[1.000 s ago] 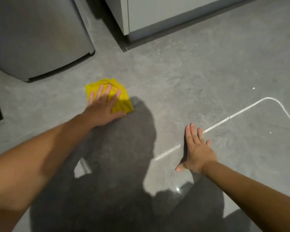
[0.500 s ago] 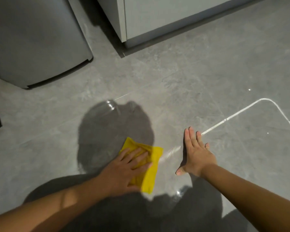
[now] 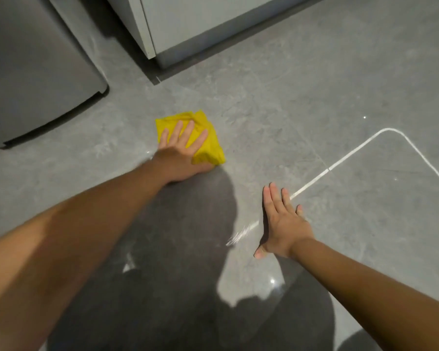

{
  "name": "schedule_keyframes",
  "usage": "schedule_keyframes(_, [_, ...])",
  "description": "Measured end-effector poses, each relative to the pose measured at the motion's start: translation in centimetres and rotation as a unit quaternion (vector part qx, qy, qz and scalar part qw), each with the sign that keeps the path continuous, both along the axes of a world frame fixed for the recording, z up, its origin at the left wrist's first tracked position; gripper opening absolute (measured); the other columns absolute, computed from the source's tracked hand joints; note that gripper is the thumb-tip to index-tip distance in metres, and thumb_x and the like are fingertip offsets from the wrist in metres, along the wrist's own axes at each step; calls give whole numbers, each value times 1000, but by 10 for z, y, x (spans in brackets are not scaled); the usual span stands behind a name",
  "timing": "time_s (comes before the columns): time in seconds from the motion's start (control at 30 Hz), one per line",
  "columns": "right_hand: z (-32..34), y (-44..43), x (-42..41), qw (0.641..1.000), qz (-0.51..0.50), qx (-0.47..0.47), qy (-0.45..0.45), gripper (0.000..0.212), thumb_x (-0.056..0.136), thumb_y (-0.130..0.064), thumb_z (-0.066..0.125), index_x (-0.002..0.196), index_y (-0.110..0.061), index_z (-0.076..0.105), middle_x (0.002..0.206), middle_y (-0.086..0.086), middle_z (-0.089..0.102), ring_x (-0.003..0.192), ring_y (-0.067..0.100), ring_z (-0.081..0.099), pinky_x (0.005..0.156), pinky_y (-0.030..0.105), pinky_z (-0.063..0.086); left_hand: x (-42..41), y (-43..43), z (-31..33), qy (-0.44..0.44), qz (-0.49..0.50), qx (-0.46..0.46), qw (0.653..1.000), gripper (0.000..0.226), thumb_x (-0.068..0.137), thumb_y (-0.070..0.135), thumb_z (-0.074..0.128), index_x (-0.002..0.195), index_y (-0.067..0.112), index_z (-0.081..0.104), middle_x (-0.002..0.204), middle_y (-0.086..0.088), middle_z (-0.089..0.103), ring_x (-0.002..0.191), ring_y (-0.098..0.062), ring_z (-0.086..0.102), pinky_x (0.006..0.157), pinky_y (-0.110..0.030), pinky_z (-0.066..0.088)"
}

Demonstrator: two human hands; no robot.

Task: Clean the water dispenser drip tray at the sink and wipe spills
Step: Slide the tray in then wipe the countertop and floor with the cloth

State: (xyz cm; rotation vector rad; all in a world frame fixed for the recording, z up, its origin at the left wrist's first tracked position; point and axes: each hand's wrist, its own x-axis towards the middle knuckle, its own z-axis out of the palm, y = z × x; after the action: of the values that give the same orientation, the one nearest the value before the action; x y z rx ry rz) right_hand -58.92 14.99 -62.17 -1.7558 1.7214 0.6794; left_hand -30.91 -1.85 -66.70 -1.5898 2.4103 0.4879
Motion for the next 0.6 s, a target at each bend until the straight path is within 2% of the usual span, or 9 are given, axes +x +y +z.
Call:
schedule_keyframes(0.13, [1, 0, -3, 1000, -4, -6, -2, 172, 48, -74, 87, 150, -21, -41, 167, -3, -37, 155, 29, -28, 126, 61, 8, -55, 50, 1, 2, -177, 1, 984, 98, 84, 87, 36, 165, 39, 9, 175, -9, 3, 160, -38, 0, 124, -61, 1])
schedule_keyframes(0.23, [4, 0, -3, 1000, 9, -2, -3, 169, 52, -73, 86, 154, -19, -37, 168, -1, -35, 156, 31, -25, 126, 62, 9, -62, 127, 4, 26, -271, 13, 962, 93, 86, 77, 45, 165, 36, 16, 174, -11, 10, 159, -41, 5, 123, -63, 5])
schedule_keyframes(0.3, [6, -2, -5, 1000, 19, 11, -12, 164, 57, -65, 89, 158, -18, -30, 169, 1, -32, 157, 34, -22, 124, 63, 10, -55, 172, 7, 54, -301, 30, 952, 88, 86, 70, 50, 163, 36, 25, 172, -12, 20, 158, -41, 13, 122, -62, 12])
schedule_keyframes(0.37, [12, -9, -14, 998, 35, 30, -32, 155, 64, -48, 93, 161, -17, -25, 171, 1, -28, 158, 35, -18, 124, 59, 11, -44, 200, 8, 86, -309, 26, 947, 74, 89, 60, 52, 157, 34, 37, 167, -9, 34, 155, -37, 26, 122, -58, 19])
schedule_keyframes(0.4, [18, -13, -20, 997, 39, 36, -47, 146, 71, -39, 91, 162, -17, -21, 172, 3, -23, 159, 34, -13, 126, 52, 13, -37, 208, 11, 102, -311, 11, 945, 63, 92, 52, 54, 151, 34, 47, 160, -7, 45, 149, -35, 37, 120, -54, 26])
schedule_keyframes(0.47, [35, -17, -34, 997, 10, 32, -74, 122, 83, -29, 81, 165, -17, -8, 175, 6, -6, 160, 30, 5, 126, 40, 19, -25, 218, 22, 119, -305, -22, 945, 36, 89, 33, 57, 124, 31, 67, 131, -5, 67, 118, -33, 63, 101, -46, 47])
schedule_keyframes(0.53, [58, -11, -42, 997, -45, 15, -63, 98, 90, -27, 70, 165, -15, 9, 171, 12, 18, 153, 34, 29, 119, 41, 35, -10, 220, 41, 99, -248, -4, 964, 27, 84, 24, 54, 103, 24, 73, 105, -9, 72, 86, -35, 70, 72, -41, 58])
schedule_keyframes(0.57, [70, -3, -43, 997, -66, 13, -50, 83, 92, -25, 65, 162, -14, 20, 162, 15, 32, 144, 37, 41, 112, 43, 42, 2, 218, 52, 85, -194, 32, 977, 28, 84, 21, 52, 102, 20, 74, 102, -13, 72, 81, -38, 71, 67, -42, 60])
schedule_keyframes(0.6, [83, 8, -42, 995, -83, 21, -42, 70, 94, -24, 62, 156, -15, 31, 152, 16, 42, 136, 39, 49, 106, 43, 46, 14, 215, 68, 71, -127, 78, 986, 27, 86, 17, 53, 106, 15, 73, 105, -16, 72, 84, -42, 72, 70, -46, 61])
